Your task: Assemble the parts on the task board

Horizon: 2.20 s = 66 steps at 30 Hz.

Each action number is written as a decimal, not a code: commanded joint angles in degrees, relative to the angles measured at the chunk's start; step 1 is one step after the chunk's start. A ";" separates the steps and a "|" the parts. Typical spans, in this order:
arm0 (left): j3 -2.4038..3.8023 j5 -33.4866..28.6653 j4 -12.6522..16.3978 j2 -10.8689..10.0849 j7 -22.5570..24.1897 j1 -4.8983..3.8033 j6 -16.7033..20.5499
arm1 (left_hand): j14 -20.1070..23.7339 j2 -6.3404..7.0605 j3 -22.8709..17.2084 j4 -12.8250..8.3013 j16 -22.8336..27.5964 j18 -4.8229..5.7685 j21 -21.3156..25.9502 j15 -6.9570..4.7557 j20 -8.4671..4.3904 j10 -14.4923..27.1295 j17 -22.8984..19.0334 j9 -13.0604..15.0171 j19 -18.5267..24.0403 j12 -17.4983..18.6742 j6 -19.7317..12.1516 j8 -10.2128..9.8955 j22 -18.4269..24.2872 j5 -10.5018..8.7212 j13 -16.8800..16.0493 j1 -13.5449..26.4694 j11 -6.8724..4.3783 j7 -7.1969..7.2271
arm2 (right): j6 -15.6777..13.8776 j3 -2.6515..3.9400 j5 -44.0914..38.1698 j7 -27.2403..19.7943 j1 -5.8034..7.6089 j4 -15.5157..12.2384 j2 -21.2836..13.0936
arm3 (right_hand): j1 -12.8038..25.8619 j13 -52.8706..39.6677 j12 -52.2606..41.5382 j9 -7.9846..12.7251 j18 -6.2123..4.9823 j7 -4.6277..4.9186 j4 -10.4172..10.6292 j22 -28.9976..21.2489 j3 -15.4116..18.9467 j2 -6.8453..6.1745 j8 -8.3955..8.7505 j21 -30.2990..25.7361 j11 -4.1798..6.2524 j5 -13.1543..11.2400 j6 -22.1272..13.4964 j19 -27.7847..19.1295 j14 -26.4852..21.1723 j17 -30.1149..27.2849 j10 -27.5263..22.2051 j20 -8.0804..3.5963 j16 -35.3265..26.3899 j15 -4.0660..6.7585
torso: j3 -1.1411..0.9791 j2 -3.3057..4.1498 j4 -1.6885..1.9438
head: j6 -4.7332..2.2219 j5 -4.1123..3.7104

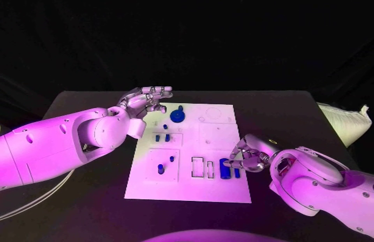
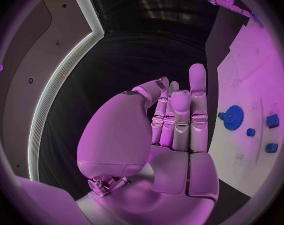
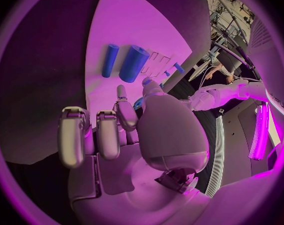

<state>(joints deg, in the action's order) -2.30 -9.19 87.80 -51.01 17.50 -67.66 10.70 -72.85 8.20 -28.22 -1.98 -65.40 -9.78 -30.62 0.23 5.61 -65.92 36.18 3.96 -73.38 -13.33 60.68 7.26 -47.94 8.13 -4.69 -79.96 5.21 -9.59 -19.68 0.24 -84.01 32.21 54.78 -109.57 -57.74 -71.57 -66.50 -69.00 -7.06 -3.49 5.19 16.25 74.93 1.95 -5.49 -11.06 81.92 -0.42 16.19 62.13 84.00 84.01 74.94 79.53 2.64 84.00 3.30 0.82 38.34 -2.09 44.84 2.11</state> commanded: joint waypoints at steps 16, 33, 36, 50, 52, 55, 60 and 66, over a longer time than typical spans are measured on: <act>0.02 0.17 0.17 -0.06 0.26 0.00 -1.31 | 0.36 -0.54 0.11 -0.21 0.34 -0.59 0.32 -0.07 -0.06 0.37 -0.05 -0.06 0.37 -0.40 -0.08 0.26 0.08 0.16 -0.02 0.31 0.08 -0.19 | 7.50 -0.05 -4.90 1.29 -0.75 2.16 2.90 | -0.16 -1.42 -1.01 -0.61 0.72 -0.15 0.20 3.38 1.53 1.07 -1.04 0.51 -0.02 -0.64 0.07 1.08 4.15 4.01 -0.02 -0.23 0.54 0.31 | -0.02 0.00 0.01 | 0.37 0.44; 0.02 0.17 0.22 -0.22 -0.15 0.00 -1.58 | 0.40 -0.53 0.17 -0.19 0.36 -0.59 0.34 -0.05 -0.04 0.45 -0.15 -0.07 0.40 -0.46 -0.11 0.26 0.09 0.15 -0.01 0.43 0.09 -0.19 | 9.35 -0.05 -6.12 1.51 -1.86 4.14 5.00 | -1.83 -2.14 -1.11 -1.24 0.75 -0.33 -0.27 3.58 2.25 2.03 -1.72 0.61 0.13 -0.68 0.35 1.10 4.15 4.23 -0.14 -0.32 0.65 0.42 | 0.00 -0.01 0.00 | 0.65 0.70; 0.02 0.17 0.24 -0.23 -0.24 0.00 -1.68 | 0.45 -0.52 0.20 -0.20 0.39 -0.59 0.35 -0.05 -0.03 0.50 -0.26 -0.07 0.41 -0.48 -0.14 0.25 0.10 0.14 0.00 0.48 0.10 -0.20 | 8.59 -0.05 -6.31 1.58 -1.88 4.39 5.14 | -3.75 -2.77 -1.42 -1.72 0.81 -0.63 -1.05 3.88 1.88 3.02 -2.37 0.80 0.40 0.48 1.07 1.22 4.19 4.47 0.06 -0.44 0.79 0.62 | -0.01 -0.01 -0.02 | 0.64 0.74; 0.02 0.18 0.29 -0.19 -0.29 0.00 -1.82 | 0.56 -0.52 0.21 -0.23 0.51 -0.59 0.37 -0.04 -0.03 0.56 -0.52 -0.08 0.44 -0.49 -0.17 0.24 0.11 0.15 0.01 0.49 0.10 -0.20 | -3.69 0.95 -0.07 1.08 -1.04 -0.02 3.04 | -5.54 -5.26 -2.98 -3.34 1.13 -1.54 -0.66 5.31 0.10 6.60 -3.20 1.78 1.24 5.05 2.05 1.91 4.51 6.23 1.58 -1.18 1.74 1.35 | -0.01 -0.03 -0.02 | 0.54 0.63; 0.02 0.18 0.29 -0.16 -0.28 0.00 -1.84 | 0.56 -0.52 0.21 -0.23 0.51 -0.59 0.37 -0.04 -0.03 0.56 -0.52 -0.08 0.44 -0.49 -0.17 0.24 0.11 0.15 0.01 0.49 0.10 -0.20 | -4.20 1.06 1.47 1.05 -0.72 -0.49 3.00 | -5.52 -5.32 -2.97 -3.47 1.15 -1.56 -0.54 5.37 0.07 6.63 -3.21 1.82 1.27 5.59 2.07 1.94 4.52 6.29 1.63 -1.21 1.78 1.38 | -0.02 -0.02 -0.03 | 0.53 0.61; 0.02 0.18 0.31 -0.12 -0.26 0.00 -1.85 | 0.56 -0.52 0.21 -0.23 0.51 -0.59 0.37 -0.04 -0.03 0.56 -0.52 -0.08 0.44 -0.49 -0.17 0.24 0.11 0.15 0.01 0.49 0.10 -0.20 | -4.24 1.16 3.79 1.09 -0.43 -0.96 3.22 | -5.29 -5.39 -2.90 -3.67 1.16 -1.57 -0.26 5.45 0.10 6.64 -3.22 1.87 1.29 6.49 2.08 1.97 4.53 6.38 1.68 -1.25 1.83 1.41 | -0.03 0.02 0.04 | 0.52 0.68; 0.02 0.18 0.37 -0.10 -0.25 0.00 -1.86 | 0.56 -0.52 0.21 -0.23 0.51 -0.59 0.37 -0.04 -0.03 0.56 -0.52 -0.08 0.44 -0.49 -0.17 0.24 0.11 0.15 0.01 0.49 0.10 -0.20 | -2.45 1.21 6.02 1.28 -0.26 -0.69 4.59 | -3.01 -5.58 -2.77 -4.15 1.23 -1.54 0.37 5.74 1.02 6.36 -3.22 2.06 1.24 8.75 2.18 2.10 4.59 6.72 1.84 -1.25 2.03 1.36 | 0.00 0.00 -0.06 | 0.69 0.80; 0.02 0.18 0.43 0.03 -0.25 0.00 -1.93 | 0.56 -0.52 0.21 -0.23 0.51 -0.59 0.37 -0.04 -0.03 0.56 -0.52 -0.08 0.44 -0.49 -0.17 0.24 0.11 0.15 0.01 0.49 0.10 -0.20 | 1.52 1.05 7.17 1.74 -0.26 1.05 7.75 | 0.23 -5.46 -2.28 -4.76 1.24 -1.61 0.42 5.84 2.56 6.58 -3.26 2.11 1.29 10.40 2.46 2.12 4.58 6.80 1.95 -1.24 2.08 1.38 | 0.03 -0.01 0.05 | 0.65 0.84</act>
<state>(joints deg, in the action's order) -2.31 -9.18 88.03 -51.11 17.01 -67.64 9.92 -72.81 7.99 -28.22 -1.98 -65.02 -9.78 -30.62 0.20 5.61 -65.72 35.71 3.96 -73.38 -13.54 60.68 7.26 -47.91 8.13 -4.69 -79.75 5.40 -9.59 -21.22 1.32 -78.83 33.41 54.55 -108.82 -50.38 -71.49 -72.16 -71.48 -8.96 -2.83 4.27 16.67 74.94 4.26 0.61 -14.04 83.88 0.44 26.53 63.28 84.01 83.82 74.95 80.81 1.84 85.88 4.31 0.83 38.34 -2.09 45.52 2.93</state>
